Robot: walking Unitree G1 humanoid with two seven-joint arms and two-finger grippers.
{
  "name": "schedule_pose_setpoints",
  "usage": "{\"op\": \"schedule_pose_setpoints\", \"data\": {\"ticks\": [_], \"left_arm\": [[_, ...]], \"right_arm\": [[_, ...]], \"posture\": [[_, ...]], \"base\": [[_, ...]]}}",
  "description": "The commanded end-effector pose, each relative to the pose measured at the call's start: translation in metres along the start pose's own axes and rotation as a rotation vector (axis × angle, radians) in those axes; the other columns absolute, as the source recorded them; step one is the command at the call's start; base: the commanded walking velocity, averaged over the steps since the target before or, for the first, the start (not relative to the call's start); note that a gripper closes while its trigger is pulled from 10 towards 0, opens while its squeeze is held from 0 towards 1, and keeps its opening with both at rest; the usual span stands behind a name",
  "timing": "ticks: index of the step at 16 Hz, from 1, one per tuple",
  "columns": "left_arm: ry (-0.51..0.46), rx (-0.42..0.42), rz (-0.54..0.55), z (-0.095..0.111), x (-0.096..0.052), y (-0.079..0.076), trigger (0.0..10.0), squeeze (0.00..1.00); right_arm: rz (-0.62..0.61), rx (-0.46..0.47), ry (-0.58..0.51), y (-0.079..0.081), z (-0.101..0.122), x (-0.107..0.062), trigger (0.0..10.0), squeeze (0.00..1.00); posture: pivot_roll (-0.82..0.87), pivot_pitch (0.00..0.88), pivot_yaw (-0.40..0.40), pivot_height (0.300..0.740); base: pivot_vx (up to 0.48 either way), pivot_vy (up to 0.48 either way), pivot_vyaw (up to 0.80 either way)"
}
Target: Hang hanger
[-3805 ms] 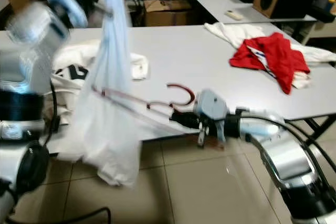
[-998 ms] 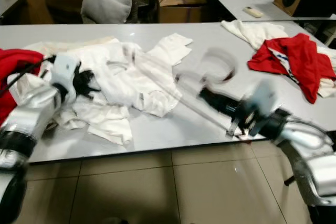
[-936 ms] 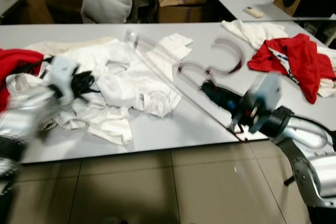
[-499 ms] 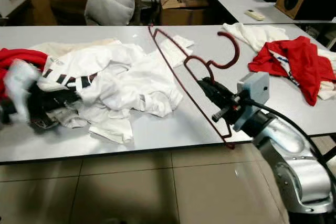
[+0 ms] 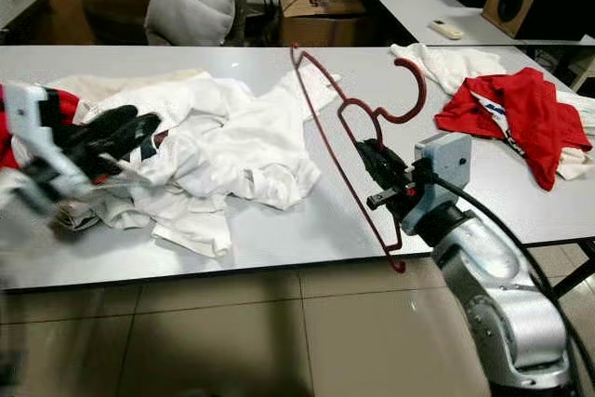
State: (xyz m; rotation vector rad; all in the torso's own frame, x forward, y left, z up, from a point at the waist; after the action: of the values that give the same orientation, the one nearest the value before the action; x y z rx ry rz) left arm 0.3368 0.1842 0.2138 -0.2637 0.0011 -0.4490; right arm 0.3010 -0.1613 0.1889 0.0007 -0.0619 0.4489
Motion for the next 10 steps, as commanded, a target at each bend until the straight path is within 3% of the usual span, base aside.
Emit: {"op": "schedule_pose_setpoints", "data": {"ticks": [1,2,3,5,7,8,9,10], "left_arm": [[-0.020,-0.035,0.042,0.003,0.001,0.004,10.0,1.00],[-0.059,-0.092,0.061,0.005,0.008,-0.005,10.0,1.00],[-0.085,-0.063,0.048,0.010,0.014,-0.019,10.0,1.00],[-0.175,-0.006,0.064,0.020,0.015,-0.023,10.0,1.00],[-0.196,-0.004,0.124,0.017,0.014,-0.023,10.0,1.00],[-0.162,0.038,0.213,0.010,0.013,-0.015,10.0,1.00],[-0.033,0.023,0.216,-0.008,0.012,-0.015,10.0,1.00],[-0.018,0.023,0.218,-0.015,0.011,-0.016,10.0,0.88]], "right_arm": [[-0.032,-0.010,-0.001,-0.002,0.003,-0.002,10.0,0.00],[-0.097,-0.014,0.004,-0.006,0.003,-0.003,10.0,0.00],[-0.159,0.005,-0.007,-0.009,0.006,0.000,10.0,0.00],[-0.179,0.006,-0.014,-0.008,0.009,0.003,10.0,0.00],[-0.217,0.033,-0.019,-0.010,0.007,0.005,10.0,0.00],[-0.233,0.030,-0.017,-0.011,0.006,0.004,10.0,0.00],[-0.247,0.019,-0.007,-0.010,0.003,0.004,10.0,0.00],[-0.258,0.016,-0.002,-0.008,0.002,0.004,10.0,0.00]], "posture": [[-0.08,0.000,-0.002,0.727],[-0.09,0.000,-0.012,0.727],[-0.09,0.000,-0.020,0.727],[-0.10,0.000,-0.024,0.727],[-0.09,0.000,-0.023,0.727],[-0.09,0.000,-0.018,0.727],[-0.10,0.000,-0.018,0.727],[-0.11,0.000,-0.018,0.727]], "base": [[0.000,0.000,0.00],[0.000,0.000,0.00],[0.000,0.000,0.00],[0.000,0.000,0.00],[0.000,0.000,0.00],[0.000,0.000,0.00],[0.000,0.000,0.00],[0.000,0.000,0.00]]}}
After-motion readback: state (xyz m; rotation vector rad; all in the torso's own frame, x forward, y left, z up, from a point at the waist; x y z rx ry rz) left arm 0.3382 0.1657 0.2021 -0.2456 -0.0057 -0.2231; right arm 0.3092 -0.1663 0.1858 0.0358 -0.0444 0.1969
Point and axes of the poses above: a point about 5 cm out from each wrist's last joint towards the gripper, its own x axis pointing out of the wrist towards the gripper, its own z axis along the axis of the wrist's last joint, y = z × x, the point moved 5 cm from there along x, pointing out of the wrist towards the gripper, and after that the axes turned 2 degrees about -x, right-handed, at the moved point
